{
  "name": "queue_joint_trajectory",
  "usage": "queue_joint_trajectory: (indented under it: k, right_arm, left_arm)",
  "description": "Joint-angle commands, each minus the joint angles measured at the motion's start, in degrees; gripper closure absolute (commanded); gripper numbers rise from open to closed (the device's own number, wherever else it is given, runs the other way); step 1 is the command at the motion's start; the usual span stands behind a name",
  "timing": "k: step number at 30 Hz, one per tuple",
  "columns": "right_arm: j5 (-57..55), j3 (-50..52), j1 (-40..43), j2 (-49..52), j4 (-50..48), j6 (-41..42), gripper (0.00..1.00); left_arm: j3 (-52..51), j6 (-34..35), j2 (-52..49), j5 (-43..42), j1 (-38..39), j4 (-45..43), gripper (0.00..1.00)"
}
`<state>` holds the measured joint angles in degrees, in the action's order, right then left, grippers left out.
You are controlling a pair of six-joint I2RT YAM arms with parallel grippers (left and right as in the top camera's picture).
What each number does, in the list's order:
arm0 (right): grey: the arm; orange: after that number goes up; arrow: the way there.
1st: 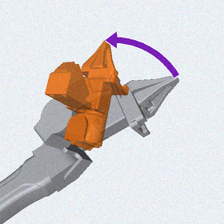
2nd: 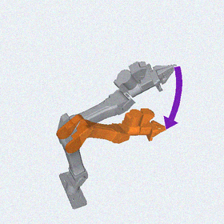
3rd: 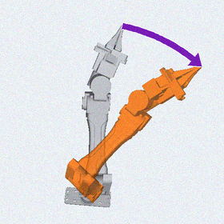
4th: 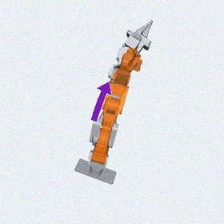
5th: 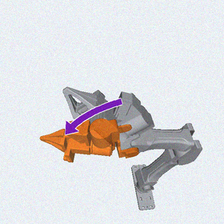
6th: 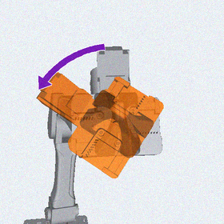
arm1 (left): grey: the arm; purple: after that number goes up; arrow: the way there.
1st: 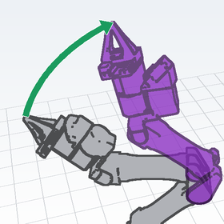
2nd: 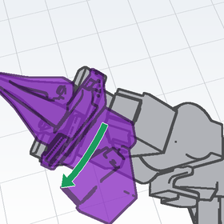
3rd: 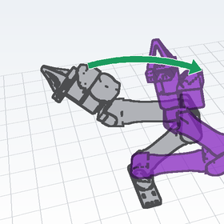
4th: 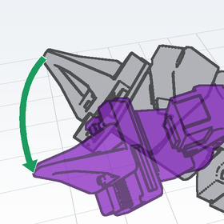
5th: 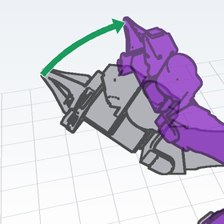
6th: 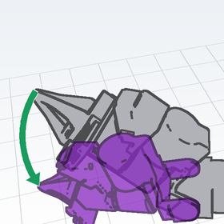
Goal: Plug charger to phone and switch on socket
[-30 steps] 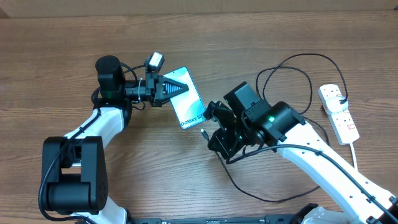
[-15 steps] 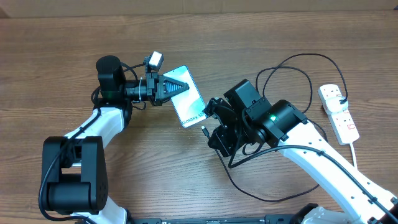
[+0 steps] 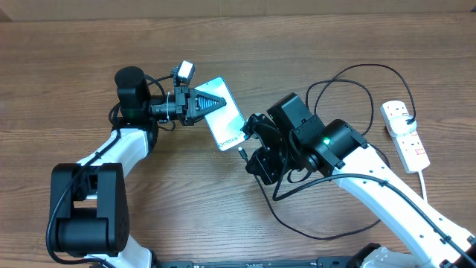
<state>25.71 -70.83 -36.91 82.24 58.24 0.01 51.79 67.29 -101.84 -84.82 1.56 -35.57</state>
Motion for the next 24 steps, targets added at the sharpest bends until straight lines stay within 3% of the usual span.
queue_joint_trajectory:
  k: [1,24]
  right_arm:
    - [0.94,-1.53,-0.17,-0.46,-0.63,0.04,0.96]
    - [0.90,-1.53,-0.17,-0.20,0.52,1.77,0.96]
  left_arm:
    - [1.22,-1.29,-0.07,-0.07,1.20,-0.24,0.96]
    - [1.22,0.04,-0.07,-0.31,1.46,-0.24,0.96]
